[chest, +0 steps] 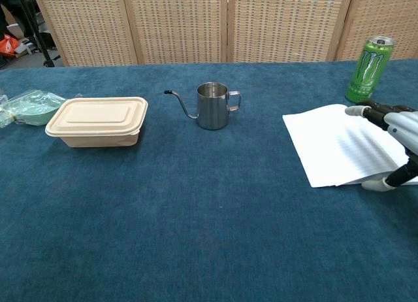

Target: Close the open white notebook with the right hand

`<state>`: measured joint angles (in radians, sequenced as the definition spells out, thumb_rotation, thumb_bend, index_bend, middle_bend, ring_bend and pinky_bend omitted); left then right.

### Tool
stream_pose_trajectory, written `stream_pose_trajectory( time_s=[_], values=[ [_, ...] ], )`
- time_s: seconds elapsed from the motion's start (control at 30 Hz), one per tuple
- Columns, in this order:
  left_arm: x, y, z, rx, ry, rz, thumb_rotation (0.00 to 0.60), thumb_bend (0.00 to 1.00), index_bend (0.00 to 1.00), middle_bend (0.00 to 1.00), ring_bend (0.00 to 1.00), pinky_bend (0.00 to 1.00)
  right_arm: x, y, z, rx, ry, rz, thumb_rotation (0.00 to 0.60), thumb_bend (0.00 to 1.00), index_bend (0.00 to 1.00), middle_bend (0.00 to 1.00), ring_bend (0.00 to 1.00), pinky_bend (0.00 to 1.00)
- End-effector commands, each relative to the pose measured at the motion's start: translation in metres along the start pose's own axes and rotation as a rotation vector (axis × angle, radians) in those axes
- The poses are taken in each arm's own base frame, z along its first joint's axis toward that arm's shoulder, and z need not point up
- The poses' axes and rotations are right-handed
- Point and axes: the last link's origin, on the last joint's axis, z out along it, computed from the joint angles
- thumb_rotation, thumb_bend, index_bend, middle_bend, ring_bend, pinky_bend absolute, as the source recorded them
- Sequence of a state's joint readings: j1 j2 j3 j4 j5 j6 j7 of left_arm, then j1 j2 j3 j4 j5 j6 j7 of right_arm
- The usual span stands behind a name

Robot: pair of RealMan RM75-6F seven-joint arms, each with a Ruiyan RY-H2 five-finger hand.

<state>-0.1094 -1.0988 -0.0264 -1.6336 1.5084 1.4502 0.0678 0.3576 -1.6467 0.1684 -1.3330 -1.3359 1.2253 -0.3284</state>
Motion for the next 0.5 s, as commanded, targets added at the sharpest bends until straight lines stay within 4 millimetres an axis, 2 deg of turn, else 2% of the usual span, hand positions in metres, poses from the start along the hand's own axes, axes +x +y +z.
stream_pose_trajectory(
  time_s=[0.03,0.5],
  values=[
    [0.0002,-0.0004,0.0002,0.002,0.0,-0.001,0.6,0.18,0.0,0.0,0.0,0.0,-0.0014,0.0007,0.0,-0.003,-0.006,-0.004,0.6,0.1,0.0,0.0,0.0,0.0],
    [0.0003,0.0024,-0.0017,-0.017,-0.009,-0.012,0.6,0.18,0.0,0.0,0.0,0.0,-0.0039,0.0011,0.0083,-0.01,-0.01,-0.005,0.6,0.1,0.0,0.0,0.0,0.0]
  ],
)
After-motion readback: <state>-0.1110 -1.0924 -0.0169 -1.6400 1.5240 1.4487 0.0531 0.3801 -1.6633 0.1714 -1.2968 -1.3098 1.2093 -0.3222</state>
